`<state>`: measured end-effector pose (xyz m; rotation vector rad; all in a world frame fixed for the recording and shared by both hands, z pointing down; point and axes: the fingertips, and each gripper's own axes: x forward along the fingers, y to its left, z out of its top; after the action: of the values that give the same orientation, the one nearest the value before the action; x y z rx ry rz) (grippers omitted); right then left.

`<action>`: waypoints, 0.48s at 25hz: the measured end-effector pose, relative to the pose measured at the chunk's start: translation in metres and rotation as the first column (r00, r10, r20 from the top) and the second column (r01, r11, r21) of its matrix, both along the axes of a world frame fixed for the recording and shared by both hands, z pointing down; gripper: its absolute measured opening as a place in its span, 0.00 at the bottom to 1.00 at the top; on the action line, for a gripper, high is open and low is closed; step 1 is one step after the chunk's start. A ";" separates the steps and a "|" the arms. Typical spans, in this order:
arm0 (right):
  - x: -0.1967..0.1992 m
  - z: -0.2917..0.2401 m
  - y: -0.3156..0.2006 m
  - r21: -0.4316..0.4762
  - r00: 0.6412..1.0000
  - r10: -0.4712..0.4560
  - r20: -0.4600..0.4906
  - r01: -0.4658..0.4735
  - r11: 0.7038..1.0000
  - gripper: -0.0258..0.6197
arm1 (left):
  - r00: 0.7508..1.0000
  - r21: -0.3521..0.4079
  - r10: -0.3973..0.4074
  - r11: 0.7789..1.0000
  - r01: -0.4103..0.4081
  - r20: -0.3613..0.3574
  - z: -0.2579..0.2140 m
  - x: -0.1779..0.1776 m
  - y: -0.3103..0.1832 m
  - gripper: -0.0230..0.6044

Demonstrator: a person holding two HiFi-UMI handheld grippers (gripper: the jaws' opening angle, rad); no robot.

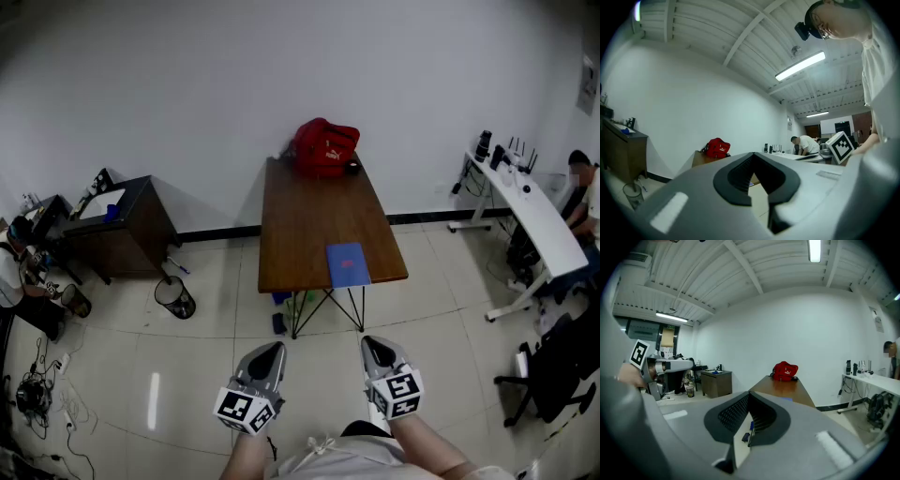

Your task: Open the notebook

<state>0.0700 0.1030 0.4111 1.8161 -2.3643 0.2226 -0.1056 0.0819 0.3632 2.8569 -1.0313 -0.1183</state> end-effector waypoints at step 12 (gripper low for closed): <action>0.008 0.016 -0.034 -0.022 1.000 0.017 -0.022 -0.018 1.000 0.05 | 1.000 -0.047 -0.018 0.999 0.017 -0.021 0.028 -0.012 -0.030 0.03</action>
<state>0.0780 0.0686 0.4273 1.8205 -2.3230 0.2285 -0.1174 0.0520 0.3907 2.7989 -1.0415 -0.1243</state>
